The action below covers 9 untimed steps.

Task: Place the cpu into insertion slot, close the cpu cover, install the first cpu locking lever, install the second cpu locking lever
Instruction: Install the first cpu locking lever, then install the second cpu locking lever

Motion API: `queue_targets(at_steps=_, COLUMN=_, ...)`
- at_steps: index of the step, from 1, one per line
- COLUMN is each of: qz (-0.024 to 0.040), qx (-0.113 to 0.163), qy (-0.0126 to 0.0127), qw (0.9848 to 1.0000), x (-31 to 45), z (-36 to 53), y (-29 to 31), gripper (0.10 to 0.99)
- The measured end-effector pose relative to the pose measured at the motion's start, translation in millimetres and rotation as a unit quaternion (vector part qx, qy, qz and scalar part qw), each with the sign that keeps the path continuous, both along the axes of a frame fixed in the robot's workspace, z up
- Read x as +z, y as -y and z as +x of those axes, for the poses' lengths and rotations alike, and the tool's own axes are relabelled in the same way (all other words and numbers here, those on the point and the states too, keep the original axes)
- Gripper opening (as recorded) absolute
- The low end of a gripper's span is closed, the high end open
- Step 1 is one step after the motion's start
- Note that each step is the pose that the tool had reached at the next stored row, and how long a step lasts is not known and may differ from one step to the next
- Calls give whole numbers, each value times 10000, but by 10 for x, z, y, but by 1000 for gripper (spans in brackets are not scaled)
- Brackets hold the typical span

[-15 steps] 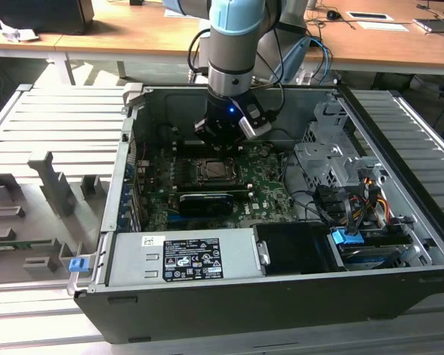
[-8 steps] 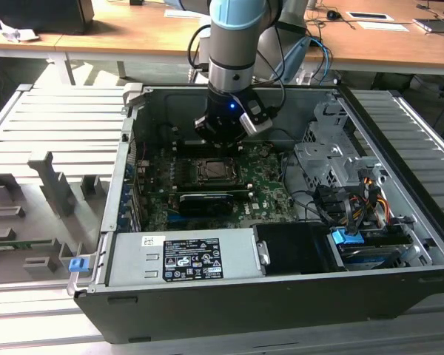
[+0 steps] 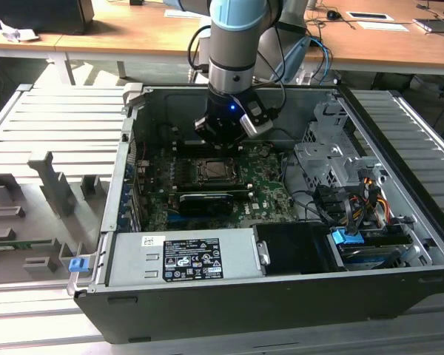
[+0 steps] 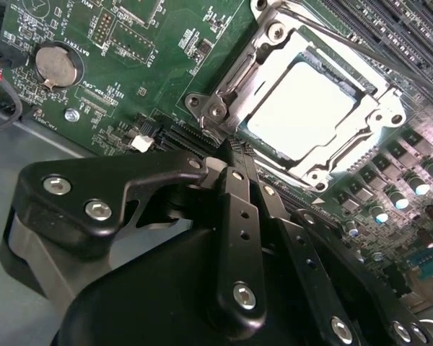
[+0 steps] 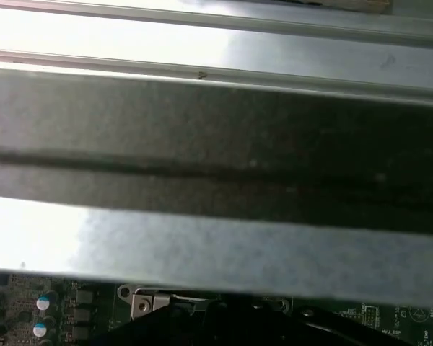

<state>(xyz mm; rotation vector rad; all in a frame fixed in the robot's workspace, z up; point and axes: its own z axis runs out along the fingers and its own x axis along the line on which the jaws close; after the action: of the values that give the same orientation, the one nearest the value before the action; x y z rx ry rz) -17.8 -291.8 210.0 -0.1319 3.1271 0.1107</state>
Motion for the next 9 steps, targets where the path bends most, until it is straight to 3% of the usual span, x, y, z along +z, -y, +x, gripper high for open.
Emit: queue_targets(at_steps=9, qz=-1, qx=1, qy=0, qw=10000, x=1, z=0, y=26, gripper=106)
